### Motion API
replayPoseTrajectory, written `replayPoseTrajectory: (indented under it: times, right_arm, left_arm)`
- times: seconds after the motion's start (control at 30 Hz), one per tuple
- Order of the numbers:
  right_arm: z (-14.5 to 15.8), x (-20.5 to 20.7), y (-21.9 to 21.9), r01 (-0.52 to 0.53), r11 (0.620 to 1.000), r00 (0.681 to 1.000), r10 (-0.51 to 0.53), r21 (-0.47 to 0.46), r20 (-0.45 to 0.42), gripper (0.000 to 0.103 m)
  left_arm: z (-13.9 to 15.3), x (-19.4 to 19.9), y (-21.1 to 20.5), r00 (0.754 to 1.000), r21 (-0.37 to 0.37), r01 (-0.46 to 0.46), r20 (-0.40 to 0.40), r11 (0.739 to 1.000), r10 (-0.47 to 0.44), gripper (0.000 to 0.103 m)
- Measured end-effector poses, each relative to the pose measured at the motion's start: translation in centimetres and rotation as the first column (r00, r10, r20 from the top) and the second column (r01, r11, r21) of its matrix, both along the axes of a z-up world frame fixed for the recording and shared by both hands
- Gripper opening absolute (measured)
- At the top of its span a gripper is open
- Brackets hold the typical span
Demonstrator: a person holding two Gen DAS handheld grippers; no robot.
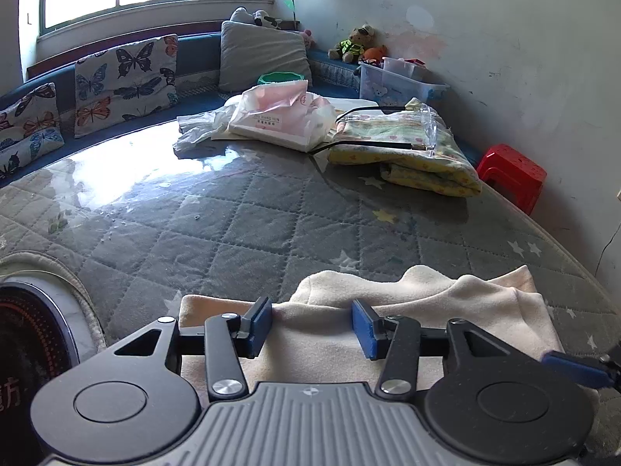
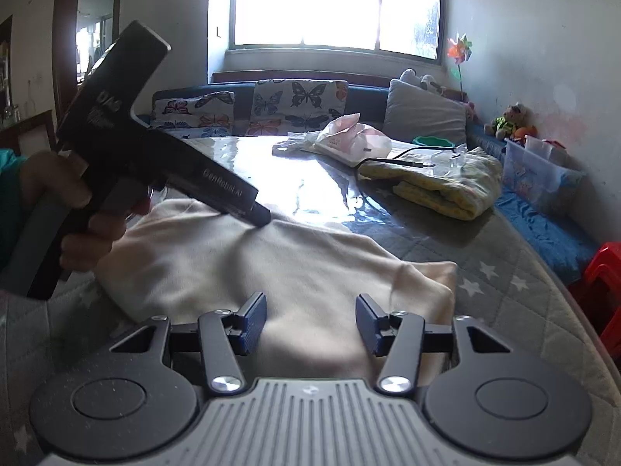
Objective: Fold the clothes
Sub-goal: 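Lower the folded garment onto the table with both grippers and release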
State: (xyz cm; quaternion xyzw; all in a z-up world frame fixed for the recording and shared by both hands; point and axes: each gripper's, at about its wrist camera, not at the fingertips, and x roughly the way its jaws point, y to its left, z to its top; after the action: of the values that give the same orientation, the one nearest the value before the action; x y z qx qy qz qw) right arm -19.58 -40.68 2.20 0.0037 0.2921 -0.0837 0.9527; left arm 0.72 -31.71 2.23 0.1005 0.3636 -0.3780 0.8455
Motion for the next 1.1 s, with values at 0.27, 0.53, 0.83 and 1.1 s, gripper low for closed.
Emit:
replayPoseTrajectory:
  times: [0.27, 0.53, 0.83, 1.1]
  right_arm:
    - [0.6, -1.6, 0.7, 0.008, 1.000, 1.000, -0.008, 0.005, 0.022, 0.071]
    - [1.0, -2.5, 1.4, 0.034, 0.999, 0.999, -0.034, 0.016, 0.032, 0.095]
    - [1.6, -3.3, 2.3, 0.075, 0.997, 0.996, -0.077, 0.030, 0.049, 0.103]
    - [1.7, -3.8, 2.8, 0.107, 0.993, 0.993, -0.109, 0.057, 0.043, 0.103]
  left_arm:
    - [0.2, -0.3, 0.0, 1.000, 0.017, -0.017, 0.010, 1.000, 0.016, 0.057]
    - [0.8, -1.9, 1.6, 0.999, 0.022, -0.035, 0.009, 0.999, 0.035, 0.065]
    - [1.6, -4.6, 4.0, 0.997, 0.036, -0.064, 0.034, 0.997, 0.063, 0.078]
    - [1.8, -6.6, 6.1, 0.995, 0.037, -0.090, 0.034, 0.995, 0.089, 0.085]
